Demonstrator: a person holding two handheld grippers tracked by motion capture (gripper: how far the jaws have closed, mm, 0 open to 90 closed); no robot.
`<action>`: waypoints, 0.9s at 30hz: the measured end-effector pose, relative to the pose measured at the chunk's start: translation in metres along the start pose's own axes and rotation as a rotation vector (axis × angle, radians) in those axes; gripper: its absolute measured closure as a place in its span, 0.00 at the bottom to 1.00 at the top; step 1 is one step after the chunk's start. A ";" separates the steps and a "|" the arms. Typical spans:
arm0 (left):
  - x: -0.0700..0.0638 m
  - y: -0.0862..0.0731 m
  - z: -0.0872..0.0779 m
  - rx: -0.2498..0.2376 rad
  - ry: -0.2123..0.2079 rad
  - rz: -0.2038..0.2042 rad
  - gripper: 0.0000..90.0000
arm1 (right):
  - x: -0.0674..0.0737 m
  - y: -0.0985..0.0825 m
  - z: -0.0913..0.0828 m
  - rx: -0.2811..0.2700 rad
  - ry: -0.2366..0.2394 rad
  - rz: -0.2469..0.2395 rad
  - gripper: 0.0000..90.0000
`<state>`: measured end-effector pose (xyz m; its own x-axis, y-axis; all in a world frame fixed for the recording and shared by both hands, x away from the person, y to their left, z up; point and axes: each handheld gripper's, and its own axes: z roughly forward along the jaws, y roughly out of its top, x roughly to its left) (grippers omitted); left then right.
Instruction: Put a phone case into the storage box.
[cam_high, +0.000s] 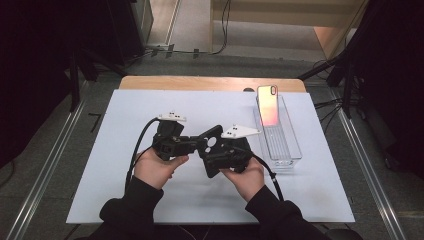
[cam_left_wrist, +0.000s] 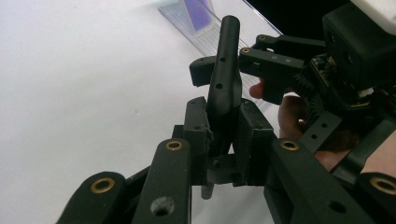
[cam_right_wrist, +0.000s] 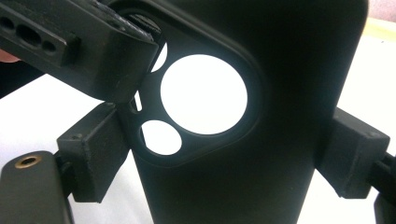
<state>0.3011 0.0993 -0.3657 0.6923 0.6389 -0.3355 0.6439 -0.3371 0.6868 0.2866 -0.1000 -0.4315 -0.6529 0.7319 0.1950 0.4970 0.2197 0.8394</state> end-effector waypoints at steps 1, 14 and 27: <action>0.000 0.000 0.000 0.000 0.000 -0.002 0.86 | 0.000 0.000 0.000 0.001 -0.002 0.003 0.12; -0.003 0.003 -0.009 -0.039 -0.026 0.039 0.70 | -0.003 0.004 -0.005 -0.001 -0.010 -0.038 0.15; -0.004 -0.001 -0.020 -0.024 -0.017 0.121 0.46 | -0.034 0.005 -0.014 0.005 -0.023 0.026 0.15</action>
<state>0.2912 0.1108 -0.3519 0.7701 0.5825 -0.2600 0.5475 -0.3944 0.7381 0.3031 -0.1322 -0.4271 -0.6260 0.7524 0.2049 0.5166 0.2034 0.8317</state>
